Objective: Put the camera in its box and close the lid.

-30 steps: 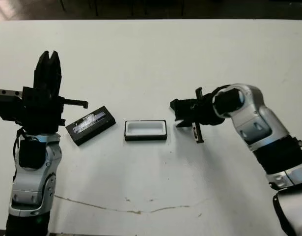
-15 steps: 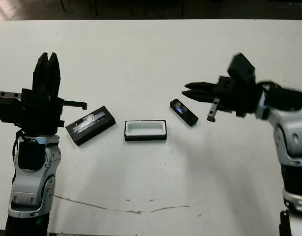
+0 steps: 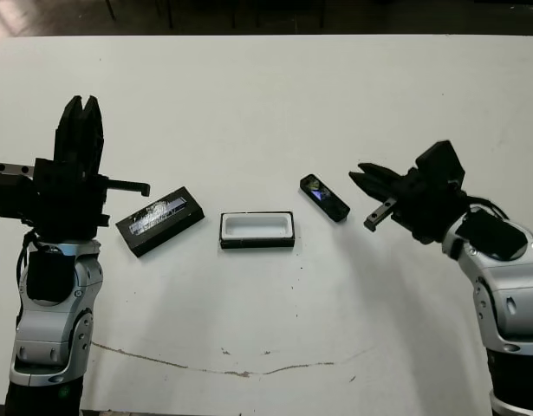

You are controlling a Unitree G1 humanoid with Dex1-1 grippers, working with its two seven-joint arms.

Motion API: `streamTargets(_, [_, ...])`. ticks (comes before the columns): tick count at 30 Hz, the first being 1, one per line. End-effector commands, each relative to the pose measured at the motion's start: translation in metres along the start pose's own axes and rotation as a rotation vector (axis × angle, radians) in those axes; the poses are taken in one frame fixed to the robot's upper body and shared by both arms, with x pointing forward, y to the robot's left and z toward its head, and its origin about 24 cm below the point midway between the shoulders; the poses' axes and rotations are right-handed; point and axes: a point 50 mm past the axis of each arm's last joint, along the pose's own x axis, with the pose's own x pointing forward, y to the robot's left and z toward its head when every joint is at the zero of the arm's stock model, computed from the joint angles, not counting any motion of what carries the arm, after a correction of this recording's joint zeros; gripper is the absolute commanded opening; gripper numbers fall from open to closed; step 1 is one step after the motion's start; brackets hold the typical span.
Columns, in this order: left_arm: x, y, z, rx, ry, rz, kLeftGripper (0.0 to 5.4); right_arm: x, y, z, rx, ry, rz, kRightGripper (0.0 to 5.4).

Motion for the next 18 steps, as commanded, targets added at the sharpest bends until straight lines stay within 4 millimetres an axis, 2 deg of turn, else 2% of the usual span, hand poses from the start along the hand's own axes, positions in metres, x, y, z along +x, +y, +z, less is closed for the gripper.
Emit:
streamTargets(1, [-0.0036, 0.0027, -0.0057, 0.007, 0.037, -0.006, 0.00, -0.0017, 0.0037, -0.0062, 0.008, 0.040, -0.001, 1.46])
streamTargets(18, [-0.0043, 0.0056, -0.0067, 0.017, 0.042, -0.005, 0.00, 0.0030, 0.0049, -0.0062, 0.066, 0.092, 0.046, 5.17])
